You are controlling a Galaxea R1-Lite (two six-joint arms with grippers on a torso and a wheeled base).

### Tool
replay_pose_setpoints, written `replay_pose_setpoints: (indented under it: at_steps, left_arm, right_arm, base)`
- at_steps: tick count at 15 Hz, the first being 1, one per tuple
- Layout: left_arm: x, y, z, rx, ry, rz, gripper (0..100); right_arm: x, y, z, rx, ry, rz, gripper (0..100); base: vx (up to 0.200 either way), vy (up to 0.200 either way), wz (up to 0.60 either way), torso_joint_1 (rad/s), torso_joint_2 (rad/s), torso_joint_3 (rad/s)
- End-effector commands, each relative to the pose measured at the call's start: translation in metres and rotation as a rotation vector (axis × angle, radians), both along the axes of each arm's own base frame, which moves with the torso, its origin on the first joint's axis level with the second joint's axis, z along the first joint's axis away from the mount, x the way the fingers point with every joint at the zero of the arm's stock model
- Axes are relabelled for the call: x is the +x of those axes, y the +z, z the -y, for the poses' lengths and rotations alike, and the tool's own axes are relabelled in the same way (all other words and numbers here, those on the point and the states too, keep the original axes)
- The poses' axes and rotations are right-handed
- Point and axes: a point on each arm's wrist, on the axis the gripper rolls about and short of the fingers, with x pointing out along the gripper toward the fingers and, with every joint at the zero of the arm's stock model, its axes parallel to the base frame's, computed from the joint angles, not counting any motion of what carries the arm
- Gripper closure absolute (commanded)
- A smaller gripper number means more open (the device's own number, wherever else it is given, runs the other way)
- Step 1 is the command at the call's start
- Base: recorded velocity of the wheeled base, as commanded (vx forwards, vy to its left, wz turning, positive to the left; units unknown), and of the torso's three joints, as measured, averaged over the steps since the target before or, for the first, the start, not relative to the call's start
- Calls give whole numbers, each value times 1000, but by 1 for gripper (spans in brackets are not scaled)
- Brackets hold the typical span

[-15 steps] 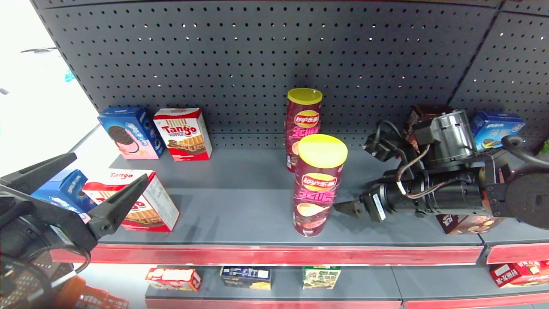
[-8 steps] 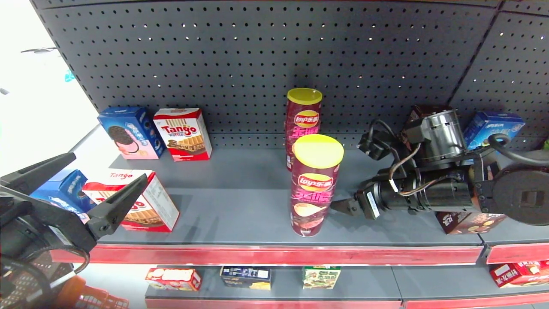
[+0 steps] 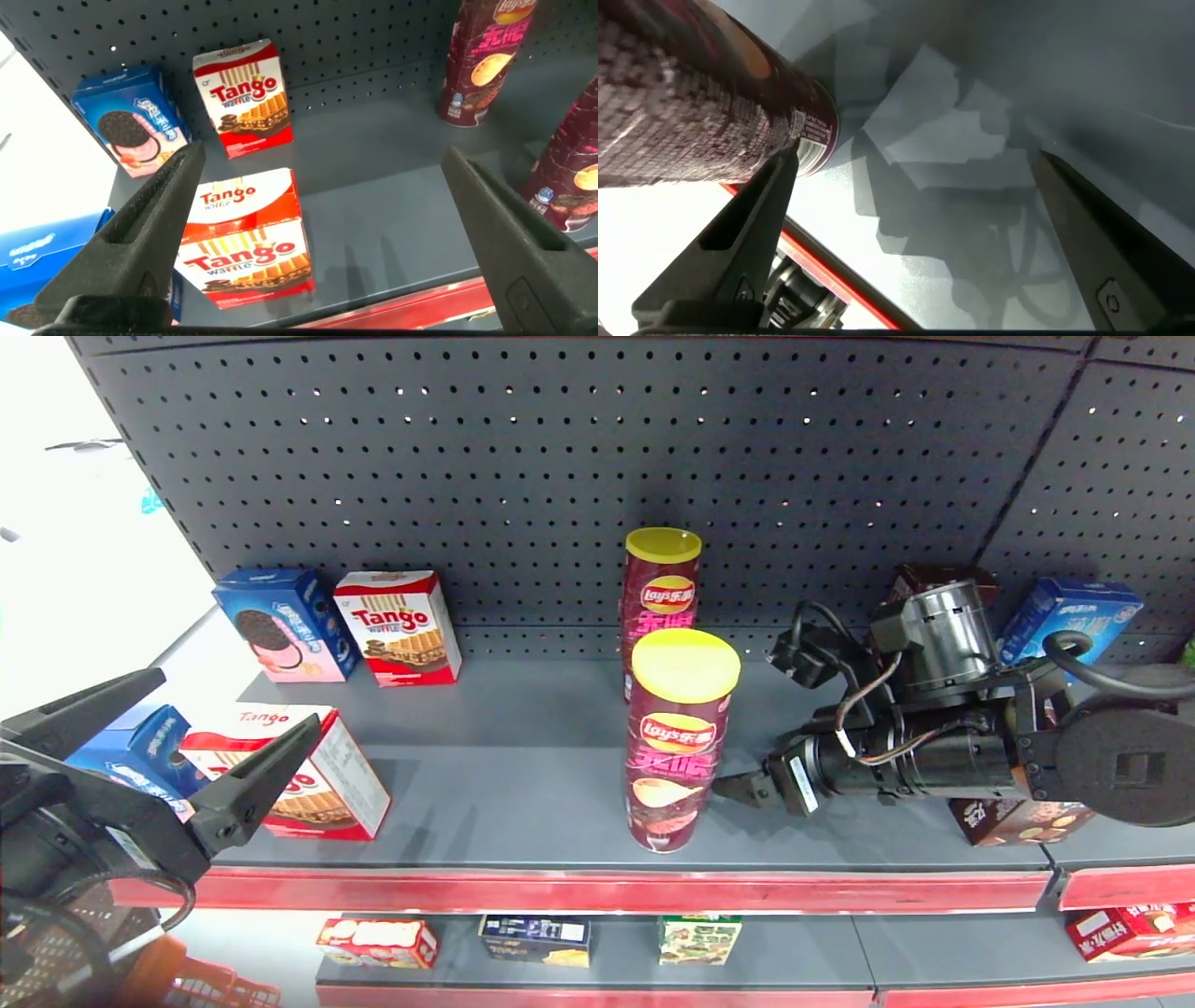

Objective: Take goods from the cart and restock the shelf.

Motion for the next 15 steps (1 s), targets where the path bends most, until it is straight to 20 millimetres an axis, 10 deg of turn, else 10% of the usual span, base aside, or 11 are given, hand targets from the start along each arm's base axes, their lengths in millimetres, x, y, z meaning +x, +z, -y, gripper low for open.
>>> replay_pose_setpoints:
  at_steps: [1,6,15]
  left_arm:
    - [0,0,0,1,1,-1,0]
    - [-15,-5,-7,-8,1,17,0]
    - [-69,-41,-33,27,-5,-35,0]
  right_arm:
    - [-1,1,0,1,2,1,0]
    - [-32,45,26,89,-24,138,0]
    - [-157,91,105,244,-178,480,0]
  base:
    - [0,0,0,0,0,0]
    - [0,0,0,0,0,0]
    - [0,0,0,0,0,0]
